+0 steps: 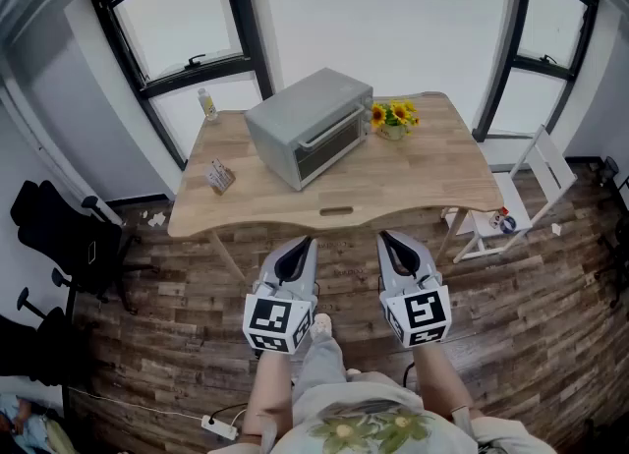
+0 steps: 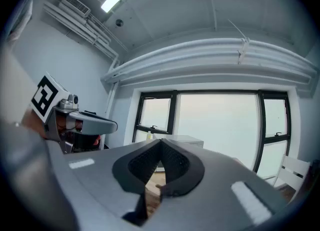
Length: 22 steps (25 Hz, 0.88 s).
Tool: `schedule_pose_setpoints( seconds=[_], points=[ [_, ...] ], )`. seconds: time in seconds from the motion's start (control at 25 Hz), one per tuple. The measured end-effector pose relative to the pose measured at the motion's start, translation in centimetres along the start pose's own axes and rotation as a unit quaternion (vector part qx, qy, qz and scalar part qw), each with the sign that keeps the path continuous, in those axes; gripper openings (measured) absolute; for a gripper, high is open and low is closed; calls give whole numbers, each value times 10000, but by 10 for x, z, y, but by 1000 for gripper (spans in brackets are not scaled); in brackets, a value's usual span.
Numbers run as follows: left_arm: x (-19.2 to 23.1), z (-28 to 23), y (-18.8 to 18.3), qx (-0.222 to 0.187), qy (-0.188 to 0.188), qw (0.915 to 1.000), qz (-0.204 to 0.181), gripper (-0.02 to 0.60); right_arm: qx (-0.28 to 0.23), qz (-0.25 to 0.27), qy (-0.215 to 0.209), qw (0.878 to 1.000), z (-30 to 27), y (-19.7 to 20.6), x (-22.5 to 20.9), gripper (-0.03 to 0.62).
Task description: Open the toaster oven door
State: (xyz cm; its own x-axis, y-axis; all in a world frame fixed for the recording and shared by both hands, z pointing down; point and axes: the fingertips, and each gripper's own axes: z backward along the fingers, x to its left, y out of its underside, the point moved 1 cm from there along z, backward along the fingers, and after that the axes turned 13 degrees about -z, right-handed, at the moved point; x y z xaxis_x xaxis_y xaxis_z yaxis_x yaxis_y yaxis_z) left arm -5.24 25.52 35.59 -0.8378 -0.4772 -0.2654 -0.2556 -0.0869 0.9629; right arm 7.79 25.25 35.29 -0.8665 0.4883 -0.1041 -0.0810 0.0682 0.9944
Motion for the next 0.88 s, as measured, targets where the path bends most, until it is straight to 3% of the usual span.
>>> schedule_pose_setpoints(
  seconds=[0.32,0.64,0.88],
  points=[
    [24,-35,8,92,78,9998,-180,5,-261,279,46,9993,-36,-6,-14,4],
    [62,-82,14,102,254,9984,-491,187,-67,686,-87,9976,-95,-11,-27,122],
    [94,-111,14,-29,523,9964,-660,233,116,1037,-29,9945,-139,-15,-39,210]
  ],
)
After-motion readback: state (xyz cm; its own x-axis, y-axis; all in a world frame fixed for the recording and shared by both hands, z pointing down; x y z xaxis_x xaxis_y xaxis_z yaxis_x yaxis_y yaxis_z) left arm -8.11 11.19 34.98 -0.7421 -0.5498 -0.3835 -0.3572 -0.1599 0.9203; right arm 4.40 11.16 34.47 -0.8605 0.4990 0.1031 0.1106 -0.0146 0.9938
